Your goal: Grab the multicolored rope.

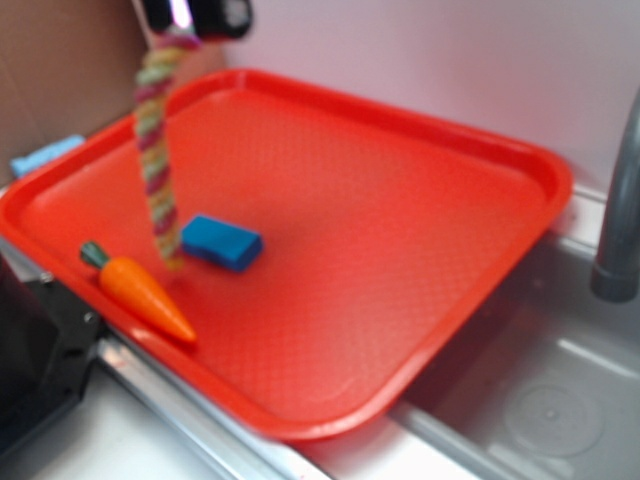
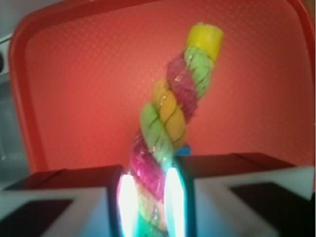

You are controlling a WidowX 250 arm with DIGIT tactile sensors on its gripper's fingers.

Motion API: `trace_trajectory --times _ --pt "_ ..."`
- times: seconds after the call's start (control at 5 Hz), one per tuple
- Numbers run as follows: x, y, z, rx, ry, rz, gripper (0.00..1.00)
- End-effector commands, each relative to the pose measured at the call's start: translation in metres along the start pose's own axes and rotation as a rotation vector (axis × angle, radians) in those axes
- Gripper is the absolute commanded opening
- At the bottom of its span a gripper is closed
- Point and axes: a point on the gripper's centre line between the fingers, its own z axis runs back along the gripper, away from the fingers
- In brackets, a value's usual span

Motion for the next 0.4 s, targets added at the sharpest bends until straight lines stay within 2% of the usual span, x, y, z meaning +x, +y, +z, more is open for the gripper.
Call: trace_trajectory --times 0.0,0.2 --pt "-0.0127 0.0185 0.0347 -0.049 -0.136 0.055 0.00" --pt "-0.0063 0.0254 0.0315 -0.012 -0.143 0.082 0.00"
